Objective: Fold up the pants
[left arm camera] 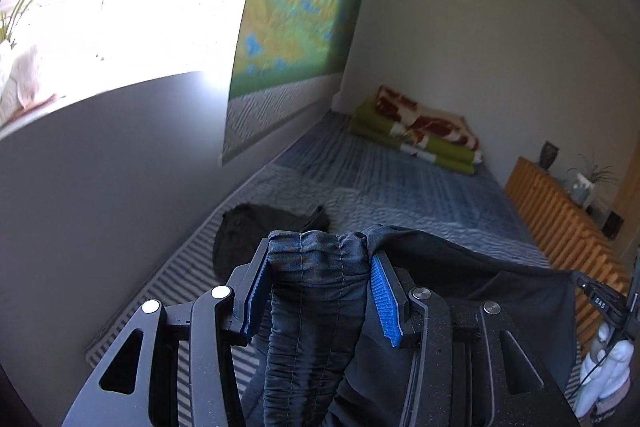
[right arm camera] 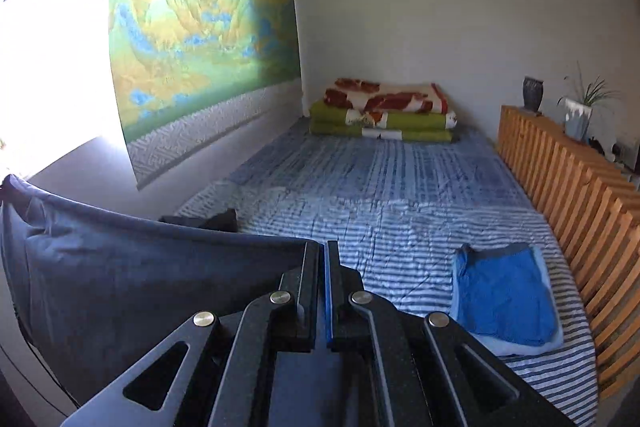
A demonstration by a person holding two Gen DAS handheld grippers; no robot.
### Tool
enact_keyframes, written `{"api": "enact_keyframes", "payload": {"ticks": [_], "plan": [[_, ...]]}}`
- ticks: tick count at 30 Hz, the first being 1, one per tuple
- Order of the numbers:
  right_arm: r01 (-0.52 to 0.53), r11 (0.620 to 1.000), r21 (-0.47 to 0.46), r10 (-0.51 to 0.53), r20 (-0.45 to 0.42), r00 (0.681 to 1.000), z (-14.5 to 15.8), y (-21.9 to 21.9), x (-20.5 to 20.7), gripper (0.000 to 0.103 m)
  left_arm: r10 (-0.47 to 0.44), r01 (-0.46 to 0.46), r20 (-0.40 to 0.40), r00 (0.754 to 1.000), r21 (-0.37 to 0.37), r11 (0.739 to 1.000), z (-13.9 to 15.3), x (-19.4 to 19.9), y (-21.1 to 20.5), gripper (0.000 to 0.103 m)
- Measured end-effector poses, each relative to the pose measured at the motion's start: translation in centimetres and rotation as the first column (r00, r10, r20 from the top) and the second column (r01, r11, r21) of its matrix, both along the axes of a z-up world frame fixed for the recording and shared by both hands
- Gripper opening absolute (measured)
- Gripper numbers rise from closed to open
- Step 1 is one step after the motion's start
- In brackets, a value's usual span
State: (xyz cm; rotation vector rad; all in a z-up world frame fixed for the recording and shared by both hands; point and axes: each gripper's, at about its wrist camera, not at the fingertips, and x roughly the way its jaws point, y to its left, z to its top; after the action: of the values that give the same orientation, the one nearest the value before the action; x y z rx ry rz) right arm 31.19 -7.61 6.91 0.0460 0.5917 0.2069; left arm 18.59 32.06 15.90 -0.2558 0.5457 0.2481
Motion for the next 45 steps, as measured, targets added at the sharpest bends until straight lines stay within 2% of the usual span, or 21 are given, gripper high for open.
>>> {"api": "enact_keyframes", "payload": {"ticks": [2, 5, 7, 8, 10, 12, 14, 16, 18, 21, 25, 27, 30, 33, 36, 38, 39, 40, 41, 42, 45], "plan": [[-0.013, 1.000, -0.023, 0.011, -0.054, 0.998, -2.8, 2.7, 4.2, 0.002, 0.078, -0.076, -0.079, 0.994, 0.023, 0.997, -4.0, 4.1, 2.4, 0.049], [-0.080, 0.995, -0.053, 0.074, -0.117, 0.990, -5.4, 6.6, 9.4, 0.003, 0.168, -0.164, -0.147, 0.975, 0.043, 0.986, -8.6, 9.0, 5.8, 0.051], [-0.088, 0.993, -0.073, 0.075, -0.174, 0.982, -7.3, 8.0, 12.6, 0.013, 0.174, -0.173, -0.232, 0.957, 0.021, 0.985, -11.3, 11.9, 7.5, 0.053], [-0.096, 0.994, -0.043, 0.085, -0.207, 0.975, -8.0, 7.7, 13.7, 0.021, 0.186, -0.191, -0.268, 0.945, 0.007, 0.982, -12.8, 13.0, 7.8, 0.053], [-0.100, 0.995, 0.011, 0.100, -0.227, 0.969, -8.7, 6.2, 14.1, 0.028, 0.175, -0.185, -0.305, 0.936, -0.003, 0.983, -14.6, 14.1, 7.7, 0.053], [-0.092, 0.995, 0.023, 0.095, -0.223, 0.970, -8.9, 3.5, 12.4, 0.037, 0.156, -0.159, -0.312, 0.937, 0.016, 0.987, -15.6, 13.8, 6.7, 0.053], [-0.077, 0.996, 0.038, 0.084, -0.238, 0.968, -10.3, -0.2, 10.4, 0.044, 0.145, -0.125, -0.293, 0.945, 0.083, 0.989, -15.2, 12.7, 4.7, 0.056], [-0.021, 0.999, 0.038, 0.031, -0.277, 0.961, -11.8, -4.5, 7.7, 0.046, 0.124, -0.085, -0.283, 0.951, 0.147, 0.986, -14.6, 11.9, 2.8, 0.066], [0.043, 0.999, 0.008, -0.038, -0.325, 0.945, -14.7, -8.8, 4.9, 0.046, 0.124, -0.077, -0.291, 0.949, 0.167, 0.983, -14.3, 11.0, 2.0, 0.067], [0.132, 0.990, -0.040, -0.137, -0.410, 0.902, -19.5, -14.4, 0.3, 0.046, 0.090, -0.060, -0.282, 0.955, 0.114, 0.992, -14.0, 8.9, 0.6, 0.067], [0.211, 0.973, 0.096, -0.127, -0.541, 0.832, -24.9, -19.2, -5.1, 0.047, -0.072, 0.086, -0.298, 0.952, 0.033, 0.996, -15.7, 7.4, -4.7, 0.067], [0.227, 0.960, 0.163, -0.103, -0.548, 0.830, -26.0, -19.9, -7.1, 0.047, -0.177, 0.180, -0.313, 0.933, -0.018, 0.983, -17.4, 6.8, -8.6, 0.067], [0.186, 0.957, 0.222, -0.051, -0.501, 0.864, -26.0, -19.3, -9.9, 0.055, -0.328, 0.312, -0.355, 0.876, -0.104, 0.945, -20.9, 5.7, -14.7, 0.067], [0.106, 0.979, 0.174, -0.015, -0.457, 0.889, -25.6, -17.4, -11.3, 0.055, -0.426, 0.416, -0.403, 0.810, -0.117, 0.902, -24.2, 4.4, -20.5, 0.067], [0.034, 0.998, 0.060, -0.005, -0.425, 0.905, -25.0, -15.1, -11.5, 0.063, -0.439, 0.448, -0.446, 0.780, -0.092, 0.889, -26.5, 3.9, -23.3, 0.067], [0.001, 0.999, -0.032, -0.015, -0.413, 0.911, -25.3, -13.6, -11.0, 0.062, -0.443, 0.436, -0.462, 0.768, -0.130, 0.891, -27.8, 4.0, -23.6, 0.067], [-0.010, 0.998, -0.060, -0.016, -0.418, 0.908, -25.6, -13.1, -10.7, 0.056, -0.444, 0.426, -0.466, 0.765, -0.150, 0.892, -28.4, 4.4, -23.2, 0.067], [-0.021, 0.995, -0.093, -0.022, -0.439, 0.898, -25.9, -12.6, -10.3, 0.021, -0.439, 0.413, -0.469, 0.767, -0.163, 0.896, -28.7, 4.3, -23.2, 0.067], [-0.031, 0.992, -0.126, -0.033, -0.474, 0.880, -26.1, -12.4, -9.5, 0.004, -0.434, 0.407, -0.471, 0.768, -0.165, 0.898, -28.8, 4.3, -23.0, 0.067], [-0.030, 0.989, -0.148, -0.044, -0.469, 0.882, -25.8, -12.4, -9.2, 0.003, -0.431, 0.404, -0.472, 0.769, -0.164, 0.900, -28.9, 4.3, -22.9, 0.067], [-0.017, 0.967, -0.252, -0.082, -0.378, 0.922, -22.2, -13.3, -8.4, 0.003, -0.424, 0.403, -0.469, 0.775, -0.151, 0.903, -28.6, 4.3, -21.5, 0.067]]}}
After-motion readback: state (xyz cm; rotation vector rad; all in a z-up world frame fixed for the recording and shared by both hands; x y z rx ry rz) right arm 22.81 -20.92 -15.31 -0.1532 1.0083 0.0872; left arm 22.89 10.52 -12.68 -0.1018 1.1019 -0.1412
